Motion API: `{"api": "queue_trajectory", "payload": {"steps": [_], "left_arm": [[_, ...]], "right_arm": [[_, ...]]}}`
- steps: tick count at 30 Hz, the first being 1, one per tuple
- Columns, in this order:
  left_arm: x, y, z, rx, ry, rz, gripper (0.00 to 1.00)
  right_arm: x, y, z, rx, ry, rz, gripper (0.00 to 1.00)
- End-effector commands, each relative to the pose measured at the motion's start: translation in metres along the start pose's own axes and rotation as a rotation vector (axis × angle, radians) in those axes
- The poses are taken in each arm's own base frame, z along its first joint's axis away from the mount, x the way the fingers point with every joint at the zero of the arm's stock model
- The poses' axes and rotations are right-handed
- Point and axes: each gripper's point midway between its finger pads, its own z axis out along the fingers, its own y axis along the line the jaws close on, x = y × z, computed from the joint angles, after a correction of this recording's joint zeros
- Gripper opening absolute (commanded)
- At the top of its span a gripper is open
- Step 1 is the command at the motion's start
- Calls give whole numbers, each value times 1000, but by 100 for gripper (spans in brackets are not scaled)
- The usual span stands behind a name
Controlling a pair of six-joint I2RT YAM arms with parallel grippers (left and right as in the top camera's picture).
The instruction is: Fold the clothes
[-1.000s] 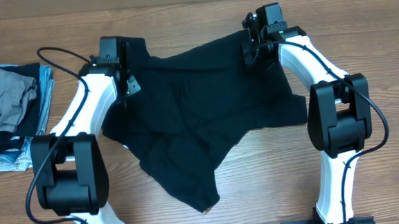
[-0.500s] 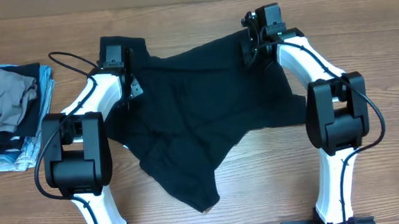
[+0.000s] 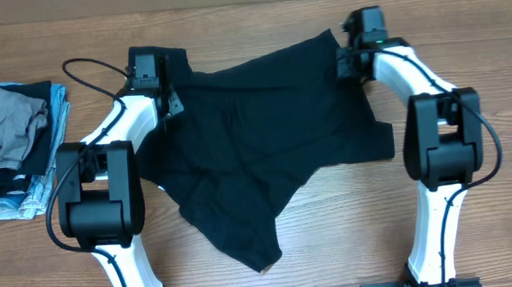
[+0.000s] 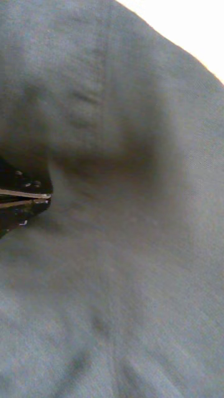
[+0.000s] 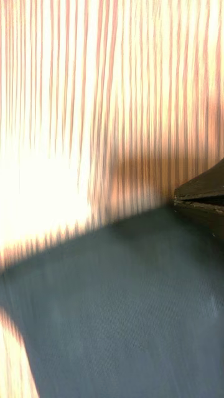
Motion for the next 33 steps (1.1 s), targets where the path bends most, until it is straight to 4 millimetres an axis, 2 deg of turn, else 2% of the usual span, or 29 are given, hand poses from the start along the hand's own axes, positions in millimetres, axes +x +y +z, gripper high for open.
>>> {"api": "queue_trajectory", "payload": {"steps": [1,6,9,11,13,16,20,23,25,28,33], "left_arm": [[-15,-13,12,48,-78,32,4],[-26,-29,21,119,-134,20,4],[-22,-27,23,114,-121,22,4],[-19,-26,24,107,-107,25,4],[-17,-25,24,103,-98,26,4],[-17,-25,24,104,-98,26,4],[-15,-26,24,109,-91,28,4],[-13,-26,24,109,-82,29,4],[-11,-28,24,122,-73,30,4],[-11,-27,24,120,-70,31,4],[-10,-27,24,119,-68,32,4]], "right_arm": [[-2,-38,2,34,3,147,4],[0,-44,-2,22,23,161,4],[-13,-30,-14,-13,3,135,4],[-26,-15,-29,-52,-18,118,4],[-33,8,-44,-138,-18,101,4],[-27,40,-50,-244,17,76,4],[-13,67,-34,-272,40,-50,4],[-13,79,-26,-284,17,-114,4],[-14,80,-18,-285,3,-134,4],[-4,78,0,-278,26,-130,4],[17,63,32,-201,73,-126,4]]}}
